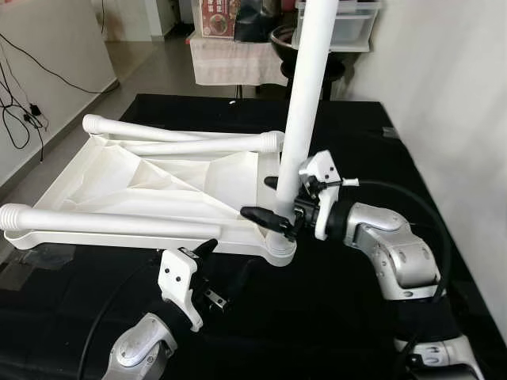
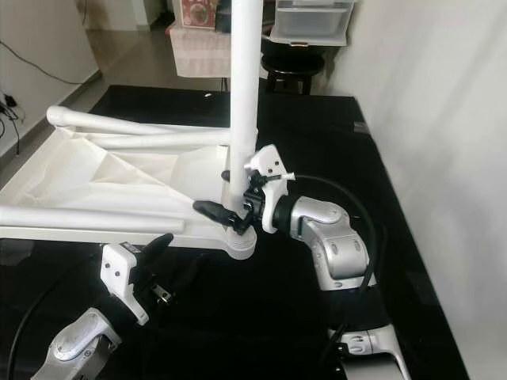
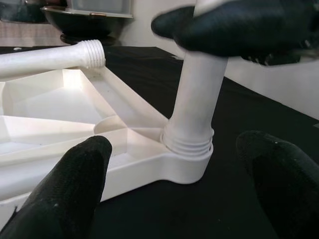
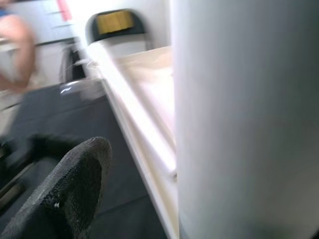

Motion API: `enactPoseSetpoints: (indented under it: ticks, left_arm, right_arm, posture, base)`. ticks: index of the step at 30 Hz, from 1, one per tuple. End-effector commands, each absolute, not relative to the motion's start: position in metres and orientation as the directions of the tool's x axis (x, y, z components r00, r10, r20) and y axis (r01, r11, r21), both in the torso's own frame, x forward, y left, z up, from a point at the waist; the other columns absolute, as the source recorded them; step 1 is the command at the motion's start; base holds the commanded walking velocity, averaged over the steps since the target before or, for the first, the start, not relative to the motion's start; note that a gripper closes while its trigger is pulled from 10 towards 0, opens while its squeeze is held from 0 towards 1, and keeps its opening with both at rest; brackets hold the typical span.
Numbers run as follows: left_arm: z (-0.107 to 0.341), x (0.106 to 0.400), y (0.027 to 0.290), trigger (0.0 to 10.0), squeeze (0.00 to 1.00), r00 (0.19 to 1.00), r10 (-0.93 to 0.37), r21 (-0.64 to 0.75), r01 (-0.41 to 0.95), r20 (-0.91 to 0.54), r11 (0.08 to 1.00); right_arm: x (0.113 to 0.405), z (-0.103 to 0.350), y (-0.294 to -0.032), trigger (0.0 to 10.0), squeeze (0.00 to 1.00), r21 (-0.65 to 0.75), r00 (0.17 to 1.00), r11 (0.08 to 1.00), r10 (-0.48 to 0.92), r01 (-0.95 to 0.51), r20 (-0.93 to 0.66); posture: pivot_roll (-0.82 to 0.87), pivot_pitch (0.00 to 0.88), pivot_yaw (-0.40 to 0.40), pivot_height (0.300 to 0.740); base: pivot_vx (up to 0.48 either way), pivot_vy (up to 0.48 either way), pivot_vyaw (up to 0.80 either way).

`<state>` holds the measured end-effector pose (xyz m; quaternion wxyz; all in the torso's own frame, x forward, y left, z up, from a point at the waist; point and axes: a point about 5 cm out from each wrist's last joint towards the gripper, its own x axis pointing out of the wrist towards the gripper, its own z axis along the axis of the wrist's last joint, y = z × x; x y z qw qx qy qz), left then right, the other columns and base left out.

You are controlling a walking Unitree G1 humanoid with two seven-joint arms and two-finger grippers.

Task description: Building children table

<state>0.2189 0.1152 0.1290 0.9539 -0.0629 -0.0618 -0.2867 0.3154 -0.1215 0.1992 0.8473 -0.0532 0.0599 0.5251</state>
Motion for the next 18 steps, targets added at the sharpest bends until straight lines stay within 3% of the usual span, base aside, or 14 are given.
enactPoseSetpoints:
  ticks: [1, 2, 6, 7, 8, 9, 13, 18]
  left_arm:
    - [0.124, 0.218, 0.114, 10.0, 0.00, 0.832, -0.538, -0.089, 0.551, 0.135, 0.830]
    - [0.124, 0.218, 0.114, 10.0, 0.00, 0.833, -0.536, -0.088, 0.549, 0.136, 0.831]
    - [0.125, 0.218, 0.114, 10.0, 0.00, 0.836, -0.531, -0.087, 0.544, 0.137, 0.835]
    - [0.125, 0.217, 0.113, 10.0, 0.00, 0.838, -0.528, -0.085, 0.541, 0.138, 0.836]
    - [0.125, 0.217, 0.113, 10.0, 0.00, 0.841, -0.523, -0.085, 0.537, 0.139, 0.839]
    - [0.125, 0.217, 0.113, 10.0, 0.00, 0.843, -0.520, -0.085, 0.533, 0.140, 0.842]
    - [0.125, 0.217, 0.113, 10.0, 0.00, 0.845, -0.516, -0.087, 0.530, 0.142, 0.843]
    - [0.125, 0.217, 0.113, 10.0, 0.00, 0.843, -0.519, -0.089, 0.533, 0.142, 0.841]
  right_arm:
    - [0.316, 0.195, -0.110, 10.0, 0.00, 0.018, 0.262, 0.269, 0.950, -0.963, -0.172]
    - [0.317, 0.195, -0.110, 10.0, 0.00, 0.035, 0.225, 0.234, 0.959, -0.972, -0.172]
    - [0.326, 0.193, -0.111, 10.0, 0.00, 0.048, 0.216, 0.227, 0.961, -0.973, -0.174]
    - [0.329, 0.194, -0.111, 4.9, 0.00, 0.048, 0.206, 0.217, 0.963, -0.975, -0.171]
    - [0.332, 0.196, -0.111, 1.0, 0.00, 0.055, 0.199, 0.210, 0.967, -0.976, -0.160]
    - [0.333, 0.199, -0.112, 0.0, 0.00, 0.055, 0.188, 0.198, 0.970, -0.979, -0.151]
    - [0.331, 0.202, -0.120, 0.0, 0.00, 0.061, 0.133, 0.144, 0.980, -0.988, -0.151]
    - [0.330, 0.199, -0.127, 0.0, 0.00, 0.060, 0.156, 0.168, 0.972, -0.984, -0.174]
  posture:
    - [0.03, 0.034, -0.044, 0.740]
    - [0.03, 0.034, -0.044, 0.740]
    - [0.05, 0.038, -0.058, 0.740]
    - [0.05, 0.038, -0.058, 0.740]
    - [0.05, 0.041, -0.059, 0.740]
    - [0.06, 0.042, -0.061, 0.740]
    - [0.06, 0.042, -0.061, 0.740]
    - [0.04, 0.045, -0.056, 0.740]
  base:
    - [0.000, 0.000, 0.00]
    - [0.000, 0.000, 0.00]
    - [0.000, 0.000, 0.00]
    - [0.000, 0.000, 0.00]
    - [0.000, 0.000, 0.00]
    - [0.000, 0.000, 0.00]
    - [0.000, 0.000, 0.00]
    - [0.000, 0.000, 0.00]
